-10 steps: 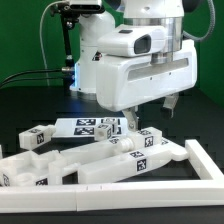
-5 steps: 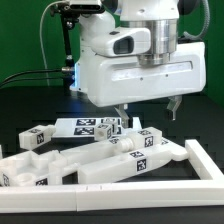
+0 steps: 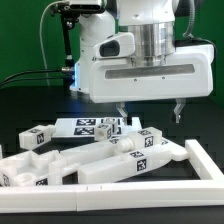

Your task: Assemble chair

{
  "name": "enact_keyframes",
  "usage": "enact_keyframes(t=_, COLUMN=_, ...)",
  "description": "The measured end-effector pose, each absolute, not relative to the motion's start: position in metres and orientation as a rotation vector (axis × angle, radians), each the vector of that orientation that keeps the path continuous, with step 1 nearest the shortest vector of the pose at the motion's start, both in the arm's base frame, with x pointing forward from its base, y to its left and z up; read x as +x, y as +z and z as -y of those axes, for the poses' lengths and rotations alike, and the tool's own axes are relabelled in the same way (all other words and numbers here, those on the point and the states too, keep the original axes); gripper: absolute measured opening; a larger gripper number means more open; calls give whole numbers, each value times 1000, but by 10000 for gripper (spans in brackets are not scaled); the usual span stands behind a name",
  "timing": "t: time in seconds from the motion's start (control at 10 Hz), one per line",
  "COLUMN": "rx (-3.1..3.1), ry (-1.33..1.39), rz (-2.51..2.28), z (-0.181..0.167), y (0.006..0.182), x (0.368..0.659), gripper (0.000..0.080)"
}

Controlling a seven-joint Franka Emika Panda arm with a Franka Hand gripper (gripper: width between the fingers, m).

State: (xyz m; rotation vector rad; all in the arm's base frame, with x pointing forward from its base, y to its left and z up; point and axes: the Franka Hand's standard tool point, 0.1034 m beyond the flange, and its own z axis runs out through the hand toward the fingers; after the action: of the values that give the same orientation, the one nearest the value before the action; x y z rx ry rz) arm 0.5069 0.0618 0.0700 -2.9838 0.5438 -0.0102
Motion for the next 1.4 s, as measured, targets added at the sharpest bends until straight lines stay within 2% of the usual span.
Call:
enact_keyframes(t=0.4, rx=-2836, ry=49, rz=-1011, z=-63, y=49, x=495, gripper=649)
enact_keyframes(t=0.6, rx=-2842, ry=43, rz=-1004, z=-62, y=38, x=495, gripper=649)
enact_keyframes(t=0.7, rx=-2843, ry=43, rz=-999, z=-62, y=39, x=495, gripper=649)
enact_keyframes(t=0.9, rx=-2847, ry=45, rz=-990, z=-62, y=38, x=495, gripper=398)
enact_keyframes(t=1.0, rx=-2847, ry=46, rz=-990, z=-62, y=38, x=494, gripper=398)
enact_keyframes(t=1.1, rx=-2848, ry=46, rz=-989, z=-62, y=38, x=494, gripper=281)
enact_keyframes(t=1.2, rx=-2848, ry=50, rz=-988, z=-62, y=39, x=494, gripper=281)
enact_keyframes(t=1.4, rx=-2859, ry=77, rz=-933, z=-63, y=59, x=494, gripper=281)
